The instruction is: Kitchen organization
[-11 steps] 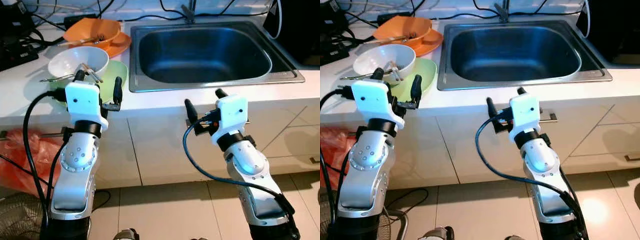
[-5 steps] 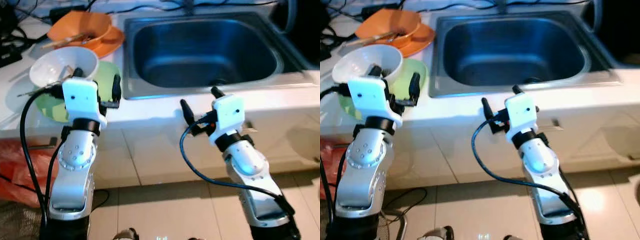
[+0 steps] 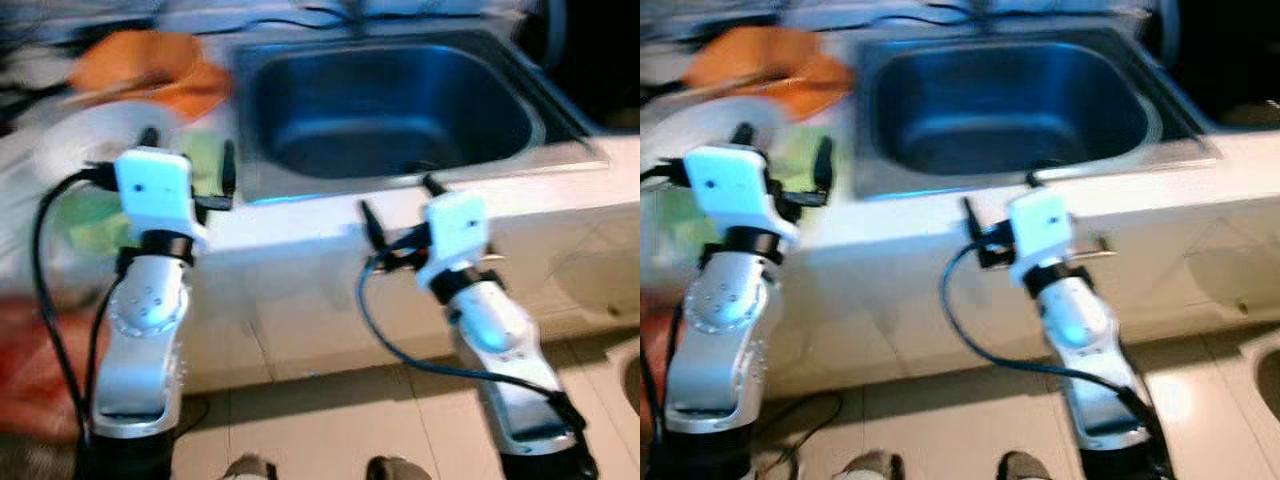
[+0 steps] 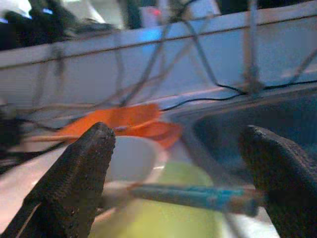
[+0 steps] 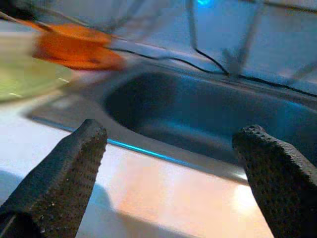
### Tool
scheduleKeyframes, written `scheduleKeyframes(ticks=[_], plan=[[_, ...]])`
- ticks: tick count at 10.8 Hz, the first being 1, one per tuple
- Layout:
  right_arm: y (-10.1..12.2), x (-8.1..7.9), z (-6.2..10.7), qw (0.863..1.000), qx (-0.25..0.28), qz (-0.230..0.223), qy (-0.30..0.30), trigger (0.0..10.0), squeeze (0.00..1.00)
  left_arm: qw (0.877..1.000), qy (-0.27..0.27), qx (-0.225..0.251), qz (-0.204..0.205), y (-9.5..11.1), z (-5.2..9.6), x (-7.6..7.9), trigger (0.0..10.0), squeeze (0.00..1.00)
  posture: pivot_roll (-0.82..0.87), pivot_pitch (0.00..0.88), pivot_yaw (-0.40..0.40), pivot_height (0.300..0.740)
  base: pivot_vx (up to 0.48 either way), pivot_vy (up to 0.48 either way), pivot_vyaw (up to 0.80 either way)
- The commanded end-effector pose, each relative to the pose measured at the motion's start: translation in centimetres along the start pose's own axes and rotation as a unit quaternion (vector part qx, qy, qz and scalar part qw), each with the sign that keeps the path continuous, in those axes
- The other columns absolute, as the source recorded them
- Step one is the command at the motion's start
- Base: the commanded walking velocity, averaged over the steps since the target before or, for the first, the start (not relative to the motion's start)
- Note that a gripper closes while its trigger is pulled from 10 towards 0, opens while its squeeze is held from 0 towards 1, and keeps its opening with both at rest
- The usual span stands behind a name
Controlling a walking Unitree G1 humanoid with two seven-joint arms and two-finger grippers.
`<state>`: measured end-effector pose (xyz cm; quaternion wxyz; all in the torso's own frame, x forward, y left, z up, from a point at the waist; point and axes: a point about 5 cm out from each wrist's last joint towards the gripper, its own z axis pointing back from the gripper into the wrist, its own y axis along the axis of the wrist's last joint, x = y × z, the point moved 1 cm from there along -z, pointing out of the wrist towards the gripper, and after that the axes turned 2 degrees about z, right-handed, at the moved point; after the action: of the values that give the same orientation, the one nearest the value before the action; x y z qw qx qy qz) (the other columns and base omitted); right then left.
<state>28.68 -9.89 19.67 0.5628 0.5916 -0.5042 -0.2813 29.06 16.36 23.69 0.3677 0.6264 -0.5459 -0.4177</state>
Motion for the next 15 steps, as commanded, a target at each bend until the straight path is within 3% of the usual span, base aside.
scheduleKeyframes(ticks=[1,3,6,12,15], plan=[[0.0,0.2,0.0,1.0,0.003,0.009,-0.002,10.0,0.0,1.0,0.002,-0.001,-0.001,0.0,0.1,0.0,10.0,0.0,0.06,0.179,0.034,0.74,0.0,0.0,0.0],[0.1,0.1,0.1,1.0,0.009,0.013,0.002,10.0,0.0,1.0,0.0,-0.001,-0.002,0.0,0.1,0.1,10.0,0.0,0.05,0.178,0.035,0.74,0.0,0.0,0.0],[0.3,0.2,0.1,1.0,0.017,0.016,-0.001,10.0,0.0,1.0,0.0,-0.003,-0.003,0.0,0.0,0.0,10.0,0.0,0.06,0.18,0.036,0.74,0.0,0.0,0.77],[0.4,0.4,0.0,1.0,0.019,0.01,-0.016,10.0,0.0,1.0,-0.009,0.005,0.004,0.4,-0.4,0.2,10.0,0.0,0.05,0.18,0.041,0.74,0.0,0.0,0.0],[0.5,0.4,-0.1,1.0,0.021,0.011,-0.014,10.0,0.0,0.997,-0.064,-0.023,0.033,-0.8,-0.1,2.0,10.0,0.0,0.06,0.179,0.04,0.74,0.0,0.0,0.0]])
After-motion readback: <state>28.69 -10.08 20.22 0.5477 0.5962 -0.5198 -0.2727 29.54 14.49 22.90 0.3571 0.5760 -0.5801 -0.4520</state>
